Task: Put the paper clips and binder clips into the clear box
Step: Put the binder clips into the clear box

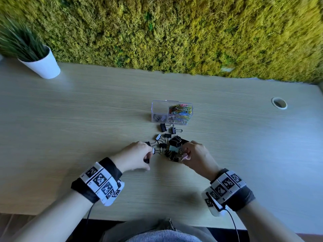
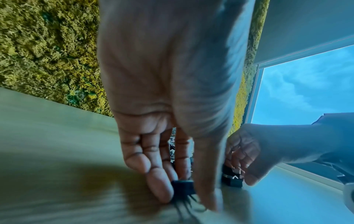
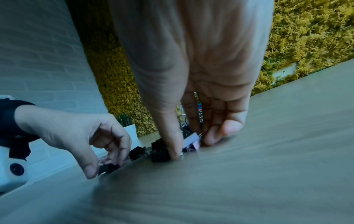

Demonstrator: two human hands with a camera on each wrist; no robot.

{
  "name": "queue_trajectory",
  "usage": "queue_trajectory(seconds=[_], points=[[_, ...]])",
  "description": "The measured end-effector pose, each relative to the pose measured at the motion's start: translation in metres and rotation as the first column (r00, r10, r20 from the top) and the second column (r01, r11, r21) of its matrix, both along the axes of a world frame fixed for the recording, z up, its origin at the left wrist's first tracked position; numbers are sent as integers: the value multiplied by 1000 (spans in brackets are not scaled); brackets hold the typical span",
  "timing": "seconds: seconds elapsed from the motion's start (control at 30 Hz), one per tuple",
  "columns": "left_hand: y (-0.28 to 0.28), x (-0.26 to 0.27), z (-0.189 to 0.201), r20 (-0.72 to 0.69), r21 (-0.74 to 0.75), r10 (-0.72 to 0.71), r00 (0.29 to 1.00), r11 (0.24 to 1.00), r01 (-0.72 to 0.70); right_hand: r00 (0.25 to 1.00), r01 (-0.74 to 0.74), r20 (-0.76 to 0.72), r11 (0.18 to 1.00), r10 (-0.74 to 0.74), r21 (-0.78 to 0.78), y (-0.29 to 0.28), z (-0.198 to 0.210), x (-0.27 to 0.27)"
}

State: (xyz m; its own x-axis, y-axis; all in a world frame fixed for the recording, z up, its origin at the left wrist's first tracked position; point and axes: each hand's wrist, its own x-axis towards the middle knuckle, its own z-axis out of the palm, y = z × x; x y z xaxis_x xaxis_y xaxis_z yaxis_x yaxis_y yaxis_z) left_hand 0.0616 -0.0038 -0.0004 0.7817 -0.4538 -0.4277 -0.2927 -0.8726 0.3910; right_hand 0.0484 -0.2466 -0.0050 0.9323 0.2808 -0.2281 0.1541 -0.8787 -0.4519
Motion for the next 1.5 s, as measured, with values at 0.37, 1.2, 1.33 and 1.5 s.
queue_trajectory(seconds=[0.37,1.2,1.33,1.5], points=[[0,29,35,215,-443,273,938,883,-156,997,54,61,996,-49,-69,4,-10,0],[-1,50,7,383,-541,465,798,813,-214,863,-46,496,962,-98,270,54,49,105],[-7,38,-6,251,-275,213,944,951,-142,856,-204,512,956,69,212,43,36,81],[-16,30,-12,233,-163,64,970,986,-26,902,-308,301,950,309,-52,16,8,46]])
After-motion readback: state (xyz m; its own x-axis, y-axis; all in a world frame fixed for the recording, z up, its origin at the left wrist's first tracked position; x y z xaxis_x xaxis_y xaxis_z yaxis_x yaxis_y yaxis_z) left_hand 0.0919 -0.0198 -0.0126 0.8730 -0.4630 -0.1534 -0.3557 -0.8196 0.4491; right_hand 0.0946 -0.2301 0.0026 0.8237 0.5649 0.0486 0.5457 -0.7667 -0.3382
